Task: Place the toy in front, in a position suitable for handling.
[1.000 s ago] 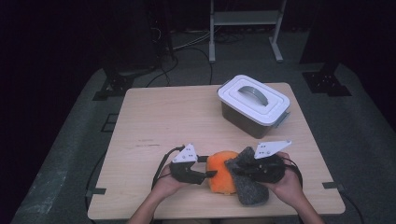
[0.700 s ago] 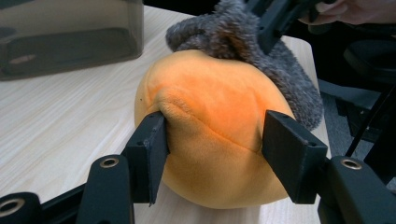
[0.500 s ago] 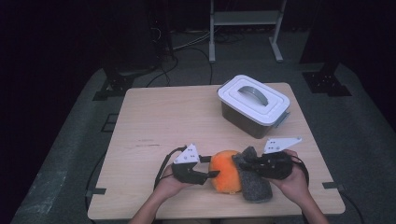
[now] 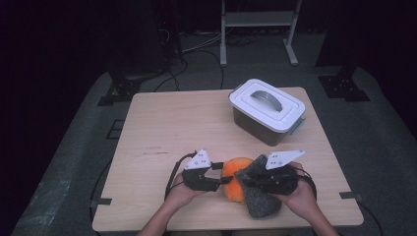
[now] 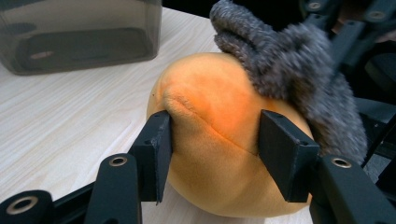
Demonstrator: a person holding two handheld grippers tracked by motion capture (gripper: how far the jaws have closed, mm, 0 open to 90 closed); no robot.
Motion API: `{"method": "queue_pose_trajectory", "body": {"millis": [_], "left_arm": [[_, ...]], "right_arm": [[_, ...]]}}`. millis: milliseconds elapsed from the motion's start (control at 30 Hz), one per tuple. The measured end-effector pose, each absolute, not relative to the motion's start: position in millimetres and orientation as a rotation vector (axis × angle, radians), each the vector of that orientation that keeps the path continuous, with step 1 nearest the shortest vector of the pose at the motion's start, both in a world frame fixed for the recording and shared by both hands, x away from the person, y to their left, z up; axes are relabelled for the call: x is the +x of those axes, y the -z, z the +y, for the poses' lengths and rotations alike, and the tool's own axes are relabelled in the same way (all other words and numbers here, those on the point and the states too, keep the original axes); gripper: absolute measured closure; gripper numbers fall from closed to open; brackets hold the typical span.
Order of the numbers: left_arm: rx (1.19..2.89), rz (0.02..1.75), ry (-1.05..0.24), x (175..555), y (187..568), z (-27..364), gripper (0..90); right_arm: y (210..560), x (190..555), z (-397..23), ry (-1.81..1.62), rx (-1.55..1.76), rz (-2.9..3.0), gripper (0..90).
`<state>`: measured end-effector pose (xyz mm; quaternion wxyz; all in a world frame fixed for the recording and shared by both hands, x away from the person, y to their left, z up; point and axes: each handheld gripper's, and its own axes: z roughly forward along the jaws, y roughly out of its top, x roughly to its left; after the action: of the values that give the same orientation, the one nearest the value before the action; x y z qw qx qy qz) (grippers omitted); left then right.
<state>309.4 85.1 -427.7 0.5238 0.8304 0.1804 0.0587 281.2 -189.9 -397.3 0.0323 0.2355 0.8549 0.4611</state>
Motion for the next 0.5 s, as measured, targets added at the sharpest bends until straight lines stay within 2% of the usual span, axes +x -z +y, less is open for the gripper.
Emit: {"method": "queue_pose_trajectory", "body": {"millis": [233, 500], "left_arm": [[1.983, 0.417, -0.132, 308, 427, 84, 43.9], [2.008, 0.365, -0.143, 305, 427, 82, 44.1]], "right_arm": [[398, 285, -205, -1.413, 0.785, 2.598, 77.8], [391, 278, -189, -1.436, 0.690, 2.623, 77.7]]}}
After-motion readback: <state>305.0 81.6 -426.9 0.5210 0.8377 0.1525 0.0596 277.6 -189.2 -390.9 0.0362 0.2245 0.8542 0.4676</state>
